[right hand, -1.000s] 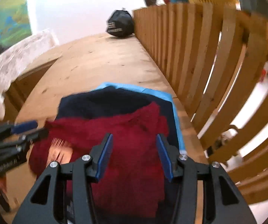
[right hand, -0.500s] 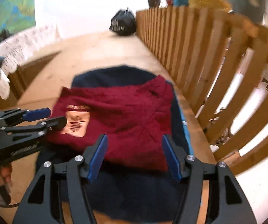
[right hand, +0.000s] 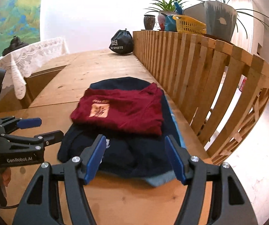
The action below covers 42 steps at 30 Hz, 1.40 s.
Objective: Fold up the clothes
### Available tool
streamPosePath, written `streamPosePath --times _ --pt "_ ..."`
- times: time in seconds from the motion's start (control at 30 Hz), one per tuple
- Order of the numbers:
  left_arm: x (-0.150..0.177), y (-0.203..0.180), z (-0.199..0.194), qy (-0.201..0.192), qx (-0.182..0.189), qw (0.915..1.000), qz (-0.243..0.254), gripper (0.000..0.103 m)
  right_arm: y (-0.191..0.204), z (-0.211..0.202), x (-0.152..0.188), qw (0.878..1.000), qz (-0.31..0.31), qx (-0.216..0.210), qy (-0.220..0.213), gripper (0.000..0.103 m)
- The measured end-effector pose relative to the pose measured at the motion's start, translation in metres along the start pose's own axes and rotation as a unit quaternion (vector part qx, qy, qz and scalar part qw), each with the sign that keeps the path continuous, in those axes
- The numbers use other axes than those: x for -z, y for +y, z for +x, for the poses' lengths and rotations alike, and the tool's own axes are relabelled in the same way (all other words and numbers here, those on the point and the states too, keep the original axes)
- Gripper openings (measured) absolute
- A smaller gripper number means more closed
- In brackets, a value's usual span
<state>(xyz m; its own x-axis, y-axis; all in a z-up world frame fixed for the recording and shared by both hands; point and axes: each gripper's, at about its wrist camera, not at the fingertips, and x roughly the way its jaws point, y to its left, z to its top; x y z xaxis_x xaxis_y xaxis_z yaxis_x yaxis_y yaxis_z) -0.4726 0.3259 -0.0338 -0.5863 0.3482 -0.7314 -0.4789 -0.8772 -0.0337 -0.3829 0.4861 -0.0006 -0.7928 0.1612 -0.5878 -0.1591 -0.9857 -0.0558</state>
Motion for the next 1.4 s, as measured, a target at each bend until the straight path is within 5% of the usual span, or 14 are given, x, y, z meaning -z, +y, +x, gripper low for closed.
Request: streamPosePath --times 0.43,0.93,1.4 --pt "0.054 -0.019 -0.090 -0.022 0.000 0.9998 0.002 0.081 0.013 -0.091 0.030 0.999 0.008 -0.019 -0.026 0.064" --pt "0.167 -0.058 -0.244 -0.062 0.006 0.9960 0.064 0.081 0.064 -0.228 0.108 0.998 0.024 -0.043 -0.032 0.065" --pt "0.248 -0.047 -0.307 -0.068 -0.015 0.9970 0.035 0.081 0.102 -0.306 0.167 0.999 -0.004 -0.030 -0.033 0.065"
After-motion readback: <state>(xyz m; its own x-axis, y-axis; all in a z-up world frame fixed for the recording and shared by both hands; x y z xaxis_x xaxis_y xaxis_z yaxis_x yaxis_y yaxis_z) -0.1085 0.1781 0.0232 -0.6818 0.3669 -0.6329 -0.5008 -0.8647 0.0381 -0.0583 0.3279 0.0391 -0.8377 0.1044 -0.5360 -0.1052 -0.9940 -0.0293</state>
